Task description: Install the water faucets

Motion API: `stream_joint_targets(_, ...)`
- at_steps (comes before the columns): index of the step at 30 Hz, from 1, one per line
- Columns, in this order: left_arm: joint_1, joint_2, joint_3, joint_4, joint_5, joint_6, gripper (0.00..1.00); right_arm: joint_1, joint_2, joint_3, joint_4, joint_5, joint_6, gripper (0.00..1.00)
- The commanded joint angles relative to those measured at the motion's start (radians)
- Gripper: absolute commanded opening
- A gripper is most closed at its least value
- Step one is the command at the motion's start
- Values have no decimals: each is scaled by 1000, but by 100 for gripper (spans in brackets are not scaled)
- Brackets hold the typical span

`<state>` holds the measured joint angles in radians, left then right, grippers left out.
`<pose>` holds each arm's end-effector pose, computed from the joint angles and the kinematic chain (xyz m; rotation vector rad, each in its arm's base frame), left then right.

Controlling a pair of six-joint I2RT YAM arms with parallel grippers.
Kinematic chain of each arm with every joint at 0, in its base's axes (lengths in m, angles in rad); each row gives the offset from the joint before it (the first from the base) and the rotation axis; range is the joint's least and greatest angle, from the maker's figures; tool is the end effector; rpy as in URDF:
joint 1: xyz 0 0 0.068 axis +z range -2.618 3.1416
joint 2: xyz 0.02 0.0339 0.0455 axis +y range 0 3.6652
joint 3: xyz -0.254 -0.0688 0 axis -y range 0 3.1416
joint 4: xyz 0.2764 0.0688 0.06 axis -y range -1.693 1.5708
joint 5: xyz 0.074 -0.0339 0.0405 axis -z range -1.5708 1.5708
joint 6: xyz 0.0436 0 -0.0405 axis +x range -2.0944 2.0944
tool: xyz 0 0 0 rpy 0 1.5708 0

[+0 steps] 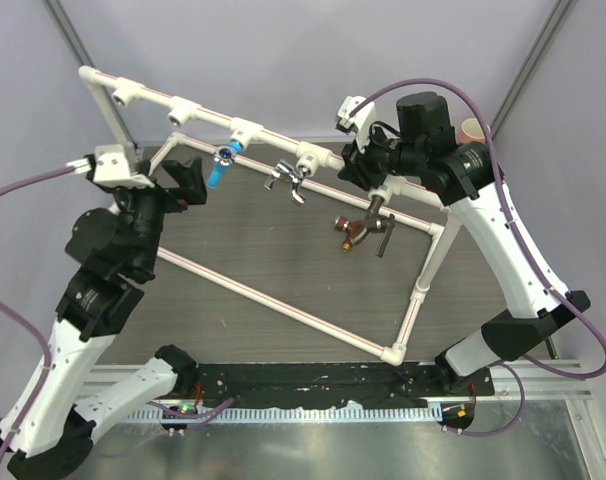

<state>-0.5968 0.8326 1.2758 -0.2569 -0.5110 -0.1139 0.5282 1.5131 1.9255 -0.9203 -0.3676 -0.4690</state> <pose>0.1635 -0.0853 0.4949 -0.0900 1.4097 -0.2354 0.2812 0.1822 0.4771 -1.1803 1.6980 0.4177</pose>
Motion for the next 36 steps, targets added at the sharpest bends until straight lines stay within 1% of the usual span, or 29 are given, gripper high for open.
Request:
stream_joint_targets(1, 14, -91, -56, 14, -95, -110, 100, 13, 74, 3, -23, 96, 10, 1)
stream_joint_targets(5, 14, -203, -168, 56, -182, -83, 100, 12, 82, 4, -17, 151, -36, 1)
stream_joint_targets(6, 14, -225, -229, 86, -198, -70, 100, 12, 90, 6, -12, 163, -43, 1)
stream_joint_targets(7, 14, -278, -265, 105, -208, -60, 100, 10, 96, 13, -9, 179, -57, 1)
stream_joint_targets(8, 14, -303, -300, 125, -225, -38, 100, 7, 113, 20, -8, 214, -65, 1)
stream_joint_targets(9, 14, -334, -373, 168, -233, -26, 100, 6, 122, 26, -5, 234, -71, 1)
stream_joint_targets(10, 14, -381, -409, 189, -242, -17, 100, 1, 133, 44, -5, 254, -77, 1)
stream_joint_targets(12, 14, -429, -495, 238, -267, 14, 100, -7, 176, 65, -5, 326, -100, 1)
stream_joint_targets(13, 14, -464, -515, 243, -271, 26, 100, -11, 191, 90, -3, 347, -111, 1)
stream_joint_targets(17, 15, -512, -556, 231, -296, 75, 100, -52, 269, 148, -5, 363, -164, 1)
stream_joint_targets(18, 14, -520, -566, 223, -319, 89, 100, -63, 306, 164, -5, 401, -168, 1)
stream_joint_targets(22, 25, -549, -586, 214, -336, 109, 100, -117, 387, 265, -5, 458, -166, 1)
stream_joint_targets(25, 66, -569, -599, 202, -321, 108, 100, -152, 418, 313, 17, 467, -157, 1)
stream_joint_targets(26, 96, -575, -604, 196, -316, 102, 100, -157, 420, 320, 27, 469, -154, 1)
stream_joint_targets(28, 133, -592, -605, 185, -288, 57, 100, -166, 414, 323, 60, 463, -142, 2)
stream_joint_targets(29, 168, -599, -610, 177, -270, 42, 100, -166, 409, 323, 69, 458, -135, 4)
stream_joint_targets(31, 199, -622, -618, 177, -238, 22, 100, -165, 397, 322, 87, 446, -111, 6)
stream_joint_targets(33, 239, -639, -628, 176, -212, -6, 100, -166, 369, 300, 100, 437, -94, 12)
stream_joint_targets(34, 249, -648, -633, 176, -205, -12, 100, -166, 355, 291, 115, 432, -77, 16)
stream_joint_targets(35, 261, -650, -636, 176, -196, -20, 100, -166, 328, 280, 123, 426, -69, 25)
stream_joint_targets(36, 265, -652, -636, 174, -192, -23, 100, -165, 311, 253, 133, 420, -57, 29)
